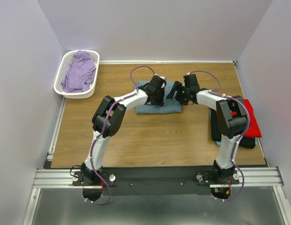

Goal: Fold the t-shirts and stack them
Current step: Neatly place the folded tshirt to the corner

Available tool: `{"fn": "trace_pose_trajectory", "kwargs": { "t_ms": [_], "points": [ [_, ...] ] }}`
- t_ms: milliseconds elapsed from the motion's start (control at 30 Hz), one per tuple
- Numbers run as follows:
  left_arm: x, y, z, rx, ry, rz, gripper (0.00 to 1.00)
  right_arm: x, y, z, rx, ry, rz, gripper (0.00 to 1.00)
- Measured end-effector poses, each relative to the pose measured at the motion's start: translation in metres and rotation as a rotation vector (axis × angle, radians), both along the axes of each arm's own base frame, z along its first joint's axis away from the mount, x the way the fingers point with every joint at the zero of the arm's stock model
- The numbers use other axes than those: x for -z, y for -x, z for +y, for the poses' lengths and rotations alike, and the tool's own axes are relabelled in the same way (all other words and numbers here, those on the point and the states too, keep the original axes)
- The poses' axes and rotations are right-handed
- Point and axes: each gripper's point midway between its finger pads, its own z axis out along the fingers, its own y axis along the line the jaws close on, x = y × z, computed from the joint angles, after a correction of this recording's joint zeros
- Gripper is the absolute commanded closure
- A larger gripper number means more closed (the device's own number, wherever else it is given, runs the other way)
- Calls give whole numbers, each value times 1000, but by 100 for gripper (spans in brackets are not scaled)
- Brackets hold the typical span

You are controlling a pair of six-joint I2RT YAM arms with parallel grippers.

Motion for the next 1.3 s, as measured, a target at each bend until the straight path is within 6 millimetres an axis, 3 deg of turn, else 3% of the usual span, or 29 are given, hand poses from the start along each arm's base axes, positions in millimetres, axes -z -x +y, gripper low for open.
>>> {"fn": "trace_pose_trajectory", "kwargs": {
  "t_ms": [133,200,233,300,333,600,767,1000,1167,1300],
  "points": [
    [0,0,0,0,0,0,100,2,-2,12,1,5,-3,33],
    [0,0,0,0,0,0,100,4,-3,12,18,16,-3,47],
    [0,0,0,0,0,0,100,6,-3,10,33,27,-1,66],
    [0,0,0,0,0,0,100,11,-1,4,70,42,10,92],
    [0,0,0,1,0,1,100,15,1,2,89,44,22,100],
    [-6,0,2,-2,-7,5,100,12,18,-20,223,112,25,100],
    [-40,-8,12,-16,3,-29,100,4,34,-52,338,204,36,100],
    [-111,-25,24,-32,59,-145,100,-15,40,-85,474,254,37,100],
    [-133,-26,32,-33,68,-178,100,-29,35,-102,524,338,64,100],
    [-136,-26,36,-31,62,-181,100,-48,21,-111,572,383,48,100]
  ]
}}
